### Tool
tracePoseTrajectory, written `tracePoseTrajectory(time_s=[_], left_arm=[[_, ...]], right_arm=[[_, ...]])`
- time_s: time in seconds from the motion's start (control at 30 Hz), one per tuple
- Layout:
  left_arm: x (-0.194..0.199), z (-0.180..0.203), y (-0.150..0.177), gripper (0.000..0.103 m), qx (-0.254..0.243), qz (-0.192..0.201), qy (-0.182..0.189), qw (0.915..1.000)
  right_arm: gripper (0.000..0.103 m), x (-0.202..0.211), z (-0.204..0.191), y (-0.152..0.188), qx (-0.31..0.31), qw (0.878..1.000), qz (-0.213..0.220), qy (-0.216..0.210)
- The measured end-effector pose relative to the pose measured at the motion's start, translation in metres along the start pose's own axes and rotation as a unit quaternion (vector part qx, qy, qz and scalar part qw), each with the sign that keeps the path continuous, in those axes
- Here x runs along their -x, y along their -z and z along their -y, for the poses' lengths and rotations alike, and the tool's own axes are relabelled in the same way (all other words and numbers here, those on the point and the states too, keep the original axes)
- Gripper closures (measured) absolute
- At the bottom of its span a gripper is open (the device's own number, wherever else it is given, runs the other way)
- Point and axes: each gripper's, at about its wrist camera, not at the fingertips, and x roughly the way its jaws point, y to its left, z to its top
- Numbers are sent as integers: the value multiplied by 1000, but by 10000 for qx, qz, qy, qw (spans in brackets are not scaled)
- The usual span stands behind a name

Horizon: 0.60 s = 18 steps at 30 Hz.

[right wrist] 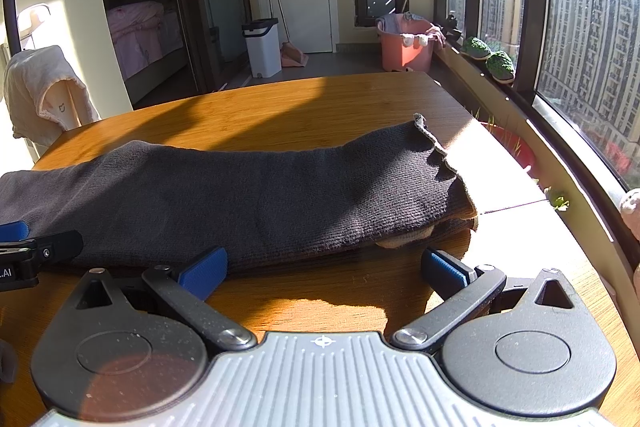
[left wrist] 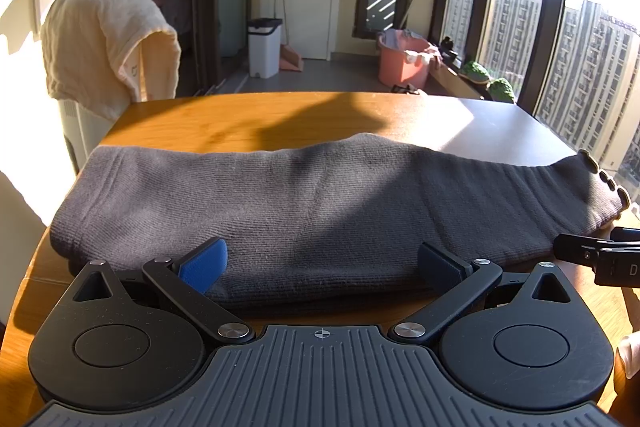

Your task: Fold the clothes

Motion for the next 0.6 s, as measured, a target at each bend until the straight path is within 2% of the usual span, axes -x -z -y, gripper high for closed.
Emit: tracePoseTrajectory(time_s=[0.33, 0.6], left_arm=[[0, -1, 0, 0, 24, 1, 21, 10000], [-2, 5, 0, 0, -128, -57, -135, 9998]], right_arm=[[0, 2, 4, 1, -64, 9999, 33, -78], [0, 0, 2, 0, 134, 9998, -70, -114]])
